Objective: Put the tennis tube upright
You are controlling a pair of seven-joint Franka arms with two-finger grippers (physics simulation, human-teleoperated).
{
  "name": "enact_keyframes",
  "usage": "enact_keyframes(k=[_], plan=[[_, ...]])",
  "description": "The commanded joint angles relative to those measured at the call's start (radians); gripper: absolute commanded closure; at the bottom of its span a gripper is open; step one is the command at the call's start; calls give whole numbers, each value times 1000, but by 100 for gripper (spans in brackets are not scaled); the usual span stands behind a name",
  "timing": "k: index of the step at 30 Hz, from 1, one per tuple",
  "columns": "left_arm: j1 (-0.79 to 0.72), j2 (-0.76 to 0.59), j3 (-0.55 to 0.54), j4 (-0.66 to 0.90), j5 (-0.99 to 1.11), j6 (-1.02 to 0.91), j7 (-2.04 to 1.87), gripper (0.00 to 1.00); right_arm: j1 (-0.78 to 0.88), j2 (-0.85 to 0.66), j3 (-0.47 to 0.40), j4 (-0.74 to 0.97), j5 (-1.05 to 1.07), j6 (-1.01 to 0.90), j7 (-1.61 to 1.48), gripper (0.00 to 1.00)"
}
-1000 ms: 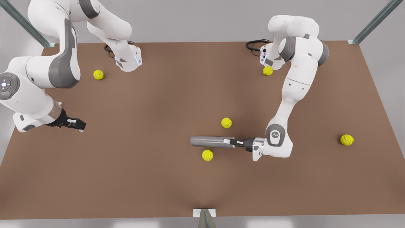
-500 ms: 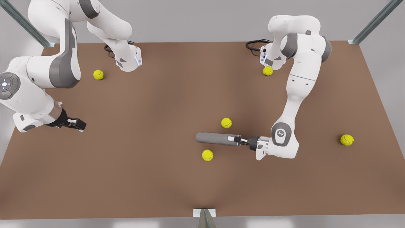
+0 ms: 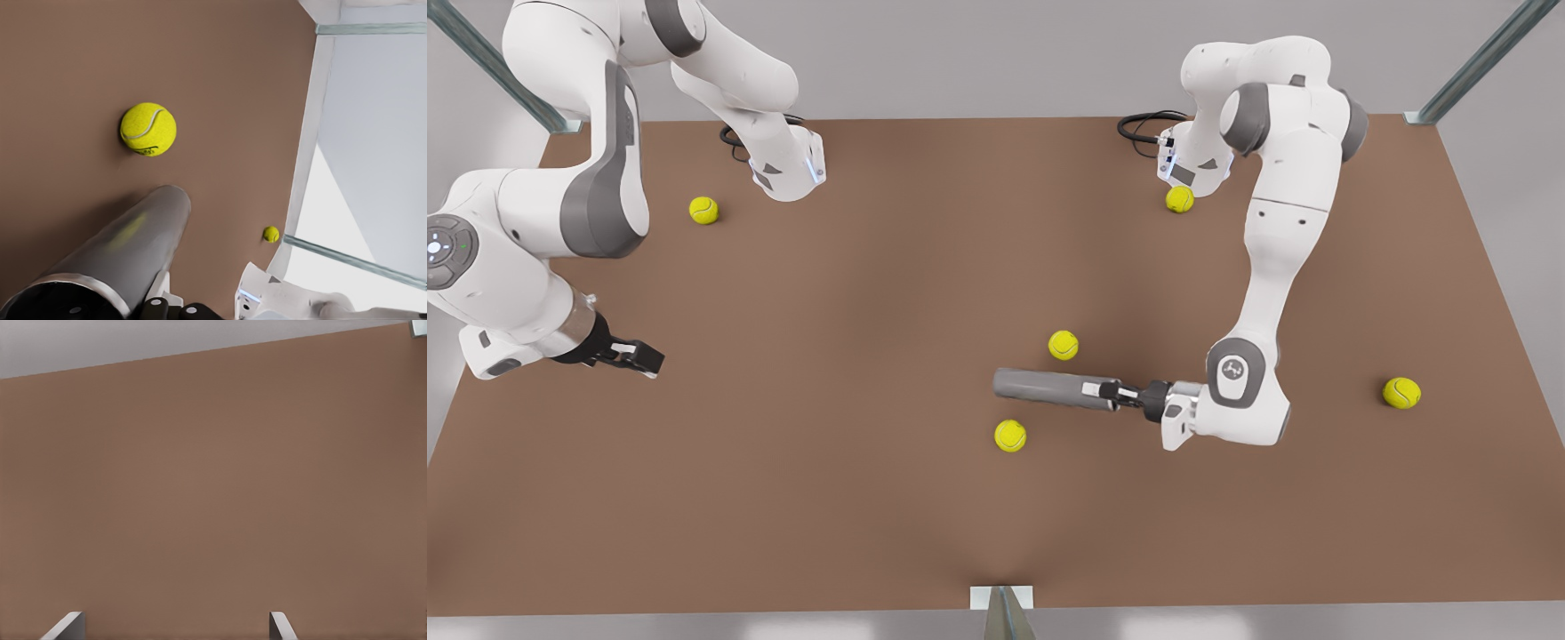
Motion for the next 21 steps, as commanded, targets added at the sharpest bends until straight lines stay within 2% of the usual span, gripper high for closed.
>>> enact_keyframes(k=[1,21], plan=[[0,-1,2,0,-21,-4,-4,79,-2,0,-1,0,0,0,0,0],[8,-121,65,5,256,-46,-65,79,-31,0,2,3,-5,34,0,0]])
